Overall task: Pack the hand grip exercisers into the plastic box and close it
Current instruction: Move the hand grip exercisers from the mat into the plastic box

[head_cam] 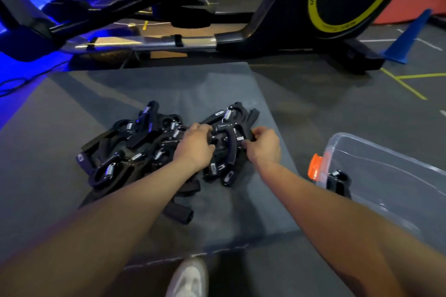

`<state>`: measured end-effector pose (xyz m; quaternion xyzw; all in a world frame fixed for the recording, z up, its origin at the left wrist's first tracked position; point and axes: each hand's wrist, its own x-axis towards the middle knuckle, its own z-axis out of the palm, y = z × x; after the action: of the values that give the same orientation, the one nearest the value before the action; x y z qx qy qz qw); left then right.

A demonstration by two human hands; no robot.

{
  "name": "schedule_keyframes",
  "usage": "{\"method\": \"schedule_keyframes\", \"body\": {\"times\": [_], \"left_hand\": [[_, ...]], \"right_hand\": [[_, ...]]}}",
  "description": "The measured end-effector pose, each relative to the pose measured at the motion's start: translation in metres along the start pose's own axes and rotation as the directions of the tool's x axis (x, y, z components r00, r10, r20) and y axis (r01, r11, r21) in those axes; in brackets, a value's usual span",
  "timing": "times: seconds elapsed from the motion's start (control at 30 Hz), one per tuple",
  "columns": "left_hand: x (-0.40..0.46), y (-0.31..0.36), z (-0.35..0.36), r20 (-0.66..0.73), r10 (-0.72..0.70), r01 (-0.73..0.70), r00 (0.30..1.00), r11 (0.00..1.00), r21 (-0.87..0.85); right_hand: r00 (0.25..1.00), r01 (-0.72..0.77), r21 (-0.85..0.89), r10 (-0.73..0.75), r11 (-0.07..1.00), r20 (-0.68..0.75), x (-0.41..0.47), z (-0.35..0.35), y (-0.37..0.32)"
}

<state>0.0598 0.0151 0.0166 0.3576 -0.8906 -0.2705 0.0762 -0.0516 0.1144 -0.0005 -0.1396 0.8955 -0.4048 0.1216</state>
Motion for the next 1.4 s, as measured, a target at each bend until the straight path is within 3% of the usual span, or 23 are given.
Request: {"method": "schedule_keyframes", "body": {"times": [0.33, 0.47, 0.63, 0.83, 1.0, 1.4], "left_hand": [[0.003, 0.125, 0.088, 0.154, 0.22, -0.216, 0.963, 0.976, -0.04], [0.001, 0.157, 0.126, 0.231, 0.28, -0.27, 0.932, 0.96, -0.071], [0.004, 0.183, 0.163, 0.314, 0.319, -0.309, 0.894, 0.948, -0.081], [0.012, 0.195, 0.19, 0.377, 0.326, -0.317, 0.867, 0.944, -0.088], [0.015, 0.194, 0.201, 0.331, 0.338, -0.331, 0.881, 0.94, -0.08], [0.032, 0.182, 0.202, 0.391, 0.303, -0.242, 0.869, 0.95, -0.198]], "right_hand": [[0.96, -0.162, 0.066, 0.172, 0.985, -0.221, 0.038, -0.117, 0.096], [0.918, -0.256, 0.182, 0.298, 0.949, -0.262, 0.041, -0.15, 0.138], [0.842, -0.377, 0.348, 0.474, 0.858, -0.256, 0.049, -0.168, 0.19], [0.775, -0.496, 0.389, 0.598, 0.777, -0.205, 0.056, -0.17, 0.226], [0.699, -0.602, 0.405, 0.7, 0.688, -0.148, 0.061, -0.151, 0.238], [0.706, -0.648, 0.307, 0.701, 0.697, -0.102, 0.076, -0.135, 0.237]]}}
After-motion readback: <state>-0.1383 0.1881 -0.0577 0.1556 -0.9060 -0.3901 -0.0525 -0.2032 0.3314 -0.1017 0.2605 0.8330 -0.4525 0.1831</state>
